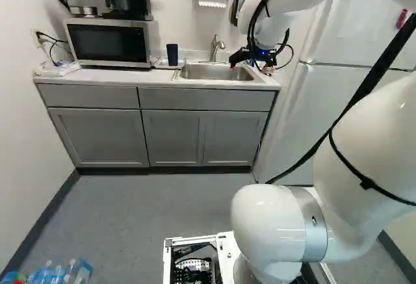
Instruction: Rinse the cup and place it in the tray
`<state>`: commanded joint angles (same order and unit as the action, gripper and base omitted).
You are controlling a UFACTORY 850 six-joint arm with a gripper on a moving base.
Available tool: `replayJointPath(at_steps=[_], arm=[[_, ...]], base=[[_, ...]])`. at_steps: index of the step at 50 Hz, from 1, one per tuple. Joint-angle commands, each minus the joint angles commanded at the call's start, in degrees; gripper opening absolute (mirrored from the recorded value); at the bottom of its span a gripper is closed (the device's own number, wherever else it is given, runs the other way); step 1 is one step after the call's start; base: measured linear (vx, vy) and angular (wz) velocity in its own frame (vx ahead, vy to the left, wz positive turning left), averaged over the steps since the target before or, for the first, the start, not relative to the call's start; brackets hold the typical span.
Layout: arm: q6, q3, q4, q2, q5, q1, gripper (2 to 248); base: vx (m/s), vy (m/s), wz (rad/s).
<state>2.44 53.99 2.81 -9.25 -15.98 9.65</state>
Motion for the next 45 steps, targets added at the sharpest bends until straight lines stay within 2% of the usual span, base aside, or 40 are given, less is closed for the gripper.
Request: replayJointPath(at_steps=[22, 45], arm=[[-0.1, -1.8, -0.1, -0.2, 2.4, -0.3, 247], [-0.3, -6.1, -0.3, -0.8, 8.2, -1.2, 247]], base=[[0.0, 0.0, 0.0], [0.0, 0.0, 0.0]])
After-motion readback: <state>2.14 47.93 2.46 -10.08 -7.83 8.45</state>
